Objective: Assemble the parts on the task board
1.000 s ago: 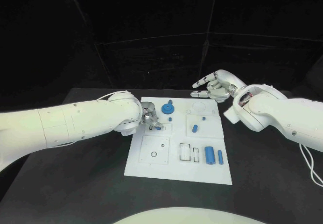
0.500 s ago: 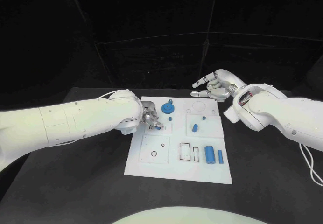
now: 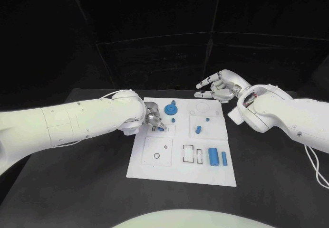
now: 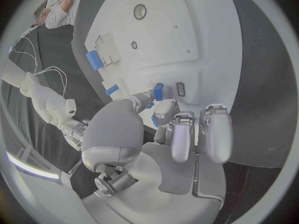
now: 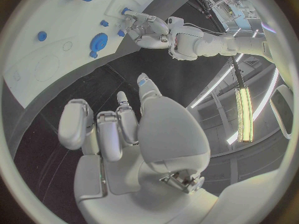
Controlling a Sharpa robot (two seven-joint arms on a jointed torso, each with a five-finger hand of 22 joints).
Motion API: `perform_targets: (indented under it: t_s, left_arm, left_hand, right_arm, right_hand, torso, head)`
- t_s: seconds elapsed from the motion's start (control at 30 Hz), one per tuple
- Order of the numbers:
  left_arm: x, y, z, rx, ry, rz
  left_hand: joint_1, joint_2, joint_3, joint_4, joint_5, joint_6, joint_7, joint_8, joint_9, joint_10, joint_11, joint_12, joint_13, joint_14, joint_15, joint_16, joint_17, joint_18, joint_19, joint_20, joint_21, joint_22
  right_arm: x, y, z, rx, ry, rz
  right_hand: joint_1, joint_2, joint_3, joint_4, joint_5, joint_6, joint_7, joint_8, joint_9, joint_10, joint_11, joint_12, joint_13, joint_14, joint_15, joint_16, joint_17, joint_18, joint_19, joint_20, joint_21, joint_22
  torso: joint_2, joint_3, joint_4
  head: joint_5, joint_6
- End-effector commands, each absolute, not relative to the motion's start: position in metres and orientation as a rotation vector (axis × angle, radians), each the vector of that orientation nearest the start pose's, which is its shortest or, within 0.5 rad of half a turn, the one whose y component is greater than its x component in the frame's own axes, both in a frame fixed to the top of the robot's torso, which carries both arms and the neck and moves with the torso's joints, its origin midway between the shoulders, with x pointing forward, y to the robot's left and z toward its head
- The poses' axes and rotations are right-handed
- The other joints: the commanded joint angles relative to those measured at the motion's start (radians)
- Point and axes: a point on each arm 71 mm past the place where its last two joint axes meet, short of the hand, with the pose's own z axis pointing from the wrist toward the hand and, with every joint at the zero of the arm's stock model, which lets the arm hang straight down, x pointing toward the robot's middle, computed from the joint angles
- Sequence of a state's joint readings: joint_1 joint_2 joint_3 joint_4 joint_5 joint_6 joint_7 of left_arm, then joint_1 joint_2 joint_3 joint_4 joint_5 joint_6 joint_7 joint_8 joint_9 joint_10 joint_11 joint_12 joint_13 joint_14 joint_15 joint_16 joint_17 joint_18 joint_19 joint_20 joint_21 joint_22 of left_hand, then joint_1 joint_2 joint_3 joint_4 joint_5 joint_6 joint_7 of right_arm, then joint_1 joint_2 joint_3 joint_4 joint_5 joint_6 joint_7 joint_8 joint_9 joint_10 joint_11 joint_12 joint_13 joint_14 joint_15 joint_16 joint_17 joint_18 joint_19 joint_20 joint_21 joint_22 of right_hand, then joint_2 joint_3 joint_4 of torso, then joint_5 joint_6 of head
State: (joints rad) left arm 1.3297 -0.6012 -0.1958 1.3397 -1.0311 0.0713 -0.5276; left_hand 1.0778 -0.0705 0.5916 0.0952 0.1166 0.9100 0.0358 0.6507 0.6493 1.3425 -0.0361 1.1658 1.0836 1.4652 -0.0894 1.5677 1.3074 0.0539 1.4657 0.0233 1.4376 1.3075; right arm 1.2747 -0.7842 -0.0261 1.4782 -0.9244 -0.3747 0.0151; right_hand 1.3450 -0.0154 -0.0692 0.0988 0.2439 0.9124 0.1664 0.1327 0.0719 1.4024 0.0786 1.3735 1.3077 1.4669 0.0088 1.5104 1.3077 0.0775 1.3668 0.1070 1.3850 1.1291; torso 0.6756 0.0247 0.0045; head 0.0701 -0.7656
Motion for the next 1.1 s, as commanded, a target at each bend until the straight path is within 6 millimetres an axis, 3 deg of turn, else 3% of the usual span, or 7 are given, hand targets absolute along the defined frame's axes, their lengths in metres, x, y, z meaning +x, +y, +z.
perform_targets:
  t_s: [0.03,0.27,0.7,1.03,1.1]
  left_arm:
    - [0.5103,0.1541,-0.2253,-0.093,2.324,-0.345]
    - [0.5128,0.1536,-0.2254,-0.096,2.322,-0.339]
    - [0.5164,0.1531,-0.2253,-0.104,2.315,-0.333]
    - [0.5166,0.1534,-0.2252,-0.106,2.312,-0.333]
    - [0.5164,0.154,-0.2248,-0.113,2.305,-0.336]
  left_hand:
    - [-0.029,0.006,-0.03,0.027,-0.007,0.009,-0.002,0.003,0.0,0.007,0.0,0.008,0.005,0.106,-0.006,0.003,0.263,-0.011,0.03,-0.008,0.006,0.058]
    - [-0.065,0.013,-0.11,0.073,-0.007,0.025,-0.006,-0.001,-0.002,0.014,-0.004,0.021,0.017,0.106,-0.008,0.003,0.263,-0.013,0.034,-0.01,0.013,0.07]
    - [-0.062,0.02,-0.167,0.091,-0.007,0.034,-0.008,-0.009,-0.005,0.018,-0.005,0.028,0.023,0.106,-0.01,0.003,0.263,-0.013,0.035,-0.012,0.014,0.074]
    - [-0.081,-0.006,-0.295,0.138,-0.01,0.048,-0.01,-0.018,-0.007,0.023,-0.007,0.034,0.029,0.106,-0.011,0.003,0.263,-0.015,0.039,-0.013,0.019,0.084]
    - [-0.086,-0.012,-0.332,0.155,-0.027,0.051,-0.012,-0.019,-0.007,0.024,-0.008,0.035,0.03,0.106,-0.012,0.003,0.263,-0.015,0.039,-0.014,0.019,0.085]
  right_arm:
    - [0.5095,-0.1854,-0.1423,0.278,1.613,0.993]
    - [0.5088,-0.1851,-0.1417,0.277,1.608,0.996]
    - [0.5074,-0.1844,-0.1409,0.274,1.602,1.002]
    - [0.5075,-0.1854,-0.1408,0.275,1.6,1.001]
    - [0.5076,-0.1855,-0.1408,0.275,1.6,1.0]
  right_hand:
    - [-0.003,0.009,-0.007,0.0,0.006,-0.006,-0.002,0.004,0.0,0.002,-0.001,0.001,0.053,0.075,-0.008,-0.003,0.137,0.008,-0.005,0.0,-0.005,-0.001]
    - [-0.003,0.01,-0.007,0.0,0.007,-0.006,-0.002,0.004,0.0,0.001,-0.001,0.0,0.051,0.074,-0.009,-0.004,0.135,0.009,-0.006,-0.001,-0.006,-0.003]
    - [-0.002,0.01,-0.008,0.0,0.007,-0.006,-0.002,0.005,0.0,0.0,-0.001,-0.001,0.051,0.074,-0.009,-0.004,0.135,0.009,-0.007,-0.001,-0.006,-0.005]
    - [-0.003,0.011,-0.009,0.001,0.007,-0.007,-0.002,0.005,-0.001,-0.002,-0.001,-0.003,0.048,0.073,-0.009,-0.006,0.131,0.01,-0.009,-0.001,-0.008,-0.009]
    - [-0.003,0.011,-0.009,0.001,0.007,-0.007,-0.002,0.005,-0.001,-0.002,-0.001,-0.003,0.048,0.073,-0.009,-0.006,0.131,0.01,-0.009,-0.001,-0.008,-0.009]
  torso:
    - [0.0,-0.0004,-0.0002]
    - [0.0,-0.0002,-0.0005]
    - [0.0,-0.0009,0.0005]
    - [-0.001,-0.0022,0.0004]
    - [0.0,-0.002,0.0006]
  head:
    - [0.0,-0.001]
    - [0.0,0.001]
    - [-0.003,0.003]
    - [-0.005,0.002]
    - [-0.005,0.003]
